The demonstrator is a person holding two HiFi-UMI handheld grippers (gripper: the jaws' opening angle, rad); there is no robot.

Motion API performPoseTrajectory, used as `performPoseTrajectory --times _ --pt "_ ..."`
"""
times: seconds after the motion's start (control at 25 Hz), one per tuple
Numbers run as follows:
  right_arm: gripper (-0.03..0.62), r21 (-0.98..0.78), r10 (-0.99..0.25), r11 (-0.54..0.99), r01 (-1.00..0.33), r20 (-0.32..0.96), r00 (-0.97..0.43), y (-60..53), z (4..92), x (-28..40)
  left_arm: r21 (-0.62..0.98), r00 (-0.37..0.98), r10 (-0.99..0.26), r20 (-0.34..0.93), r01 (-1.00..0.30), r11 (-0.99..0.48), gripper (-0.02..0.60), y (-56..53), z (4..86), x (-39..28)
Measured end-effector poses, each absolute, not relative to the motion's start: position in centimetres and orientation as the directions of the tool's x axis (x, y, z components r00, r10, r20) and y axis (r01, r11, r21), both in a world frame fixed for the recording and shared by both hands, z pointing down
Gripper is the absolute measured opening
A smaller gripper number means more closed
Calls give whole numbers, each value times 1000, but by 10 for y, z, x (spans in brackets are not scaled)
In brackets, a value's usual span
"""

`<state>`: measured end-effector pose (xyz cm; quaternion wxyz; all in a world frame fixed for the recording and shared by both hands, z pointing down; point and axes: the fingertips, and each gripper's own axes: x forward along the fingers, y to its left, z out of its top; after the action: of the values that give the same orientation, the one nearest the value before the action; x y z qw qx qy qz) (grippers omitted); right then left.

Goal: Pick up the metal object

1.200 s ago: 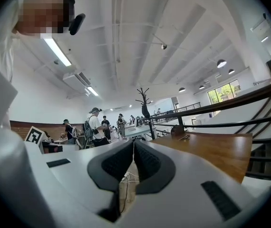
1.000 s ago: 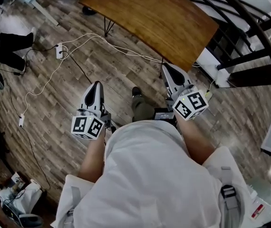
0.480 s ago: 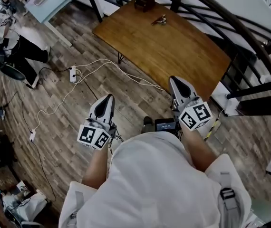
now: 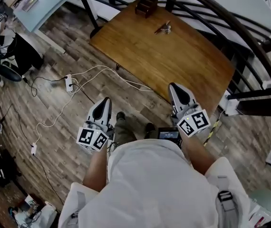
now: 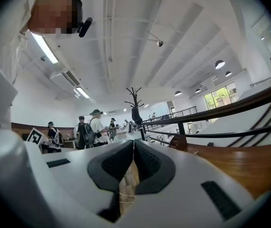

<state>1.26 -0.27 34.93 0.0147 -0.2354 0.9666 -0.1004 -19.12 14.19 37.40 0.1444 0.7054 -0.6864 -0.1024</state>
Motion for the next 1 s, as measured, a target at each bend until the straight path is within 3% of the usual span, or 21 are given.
performPoseTrajectory --times 0.52,1.0 --pt "25 -172 -676 721 -671 36 -736 -41 335 -73 331 294 -955 -30 -899 -287 8 26 365 -320" --pt "25 -235 -798 562 -793 99 -595 -124 381 -39 349 420 -907 10 -852 -391 8 -112 401 -317"
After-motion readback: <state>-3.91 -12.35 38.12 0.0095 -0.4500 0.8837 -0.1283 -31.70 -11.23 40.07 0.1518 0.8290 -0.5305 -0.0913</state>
